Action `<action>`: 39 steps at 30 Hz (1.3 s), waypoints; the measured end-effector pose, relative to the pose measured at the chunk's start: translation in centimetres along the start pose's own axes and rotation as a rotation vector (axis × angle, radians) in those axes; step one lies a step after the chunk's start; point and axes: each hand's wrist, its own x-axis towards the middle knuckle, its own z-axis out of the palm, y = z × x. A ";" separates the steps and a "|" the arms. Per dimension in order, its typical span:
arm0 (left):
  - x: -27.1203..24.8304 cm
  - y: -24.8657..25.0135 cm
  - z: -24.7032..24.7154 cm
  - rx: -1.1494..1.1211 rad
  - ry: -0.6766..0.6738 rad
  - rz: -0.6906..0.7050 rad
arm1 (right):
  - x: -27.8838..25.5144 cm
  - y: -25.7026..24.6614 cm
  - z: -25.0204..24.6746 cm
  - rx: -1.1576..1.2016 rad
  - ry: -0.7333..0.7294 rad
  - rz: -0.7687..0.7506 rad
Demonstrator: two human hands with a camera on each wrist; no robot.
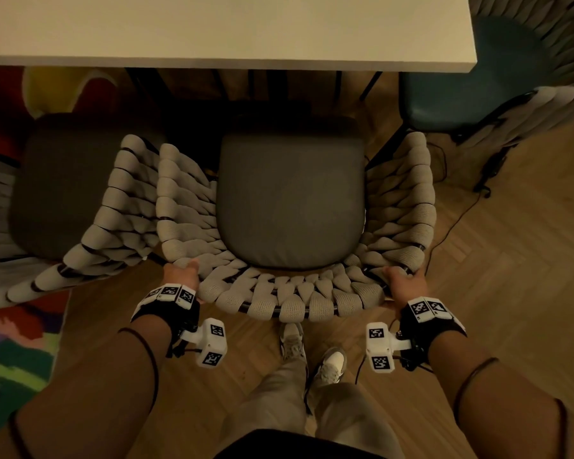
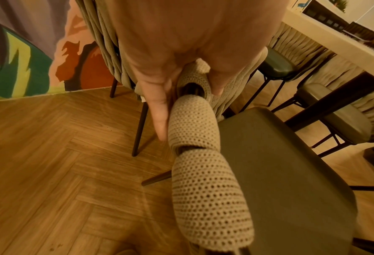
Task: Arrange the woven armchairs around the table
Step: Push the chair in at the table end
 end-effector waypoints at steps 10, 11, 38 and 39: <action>-4.2 1.3 -0.3 0.033 0.001 -0.017 | 0.4 0.6 -0.3 0.004 -0.014 0.010; -4.2 1.4 -0.3 0.037 -0.005 -0.015 | 0.4 0.6 -0.3 0.004 -0.017 0.009; -5.9 1.7 -0.3 0.148 0.110 0.060 | 0.4 0.2 -0.9 -0.004 -0.074 0.008; -6.6 2.0 -0.4 0.225 0.191 0.116 | 0.2 0.0 -1.1 -0.007 -0.086 0.004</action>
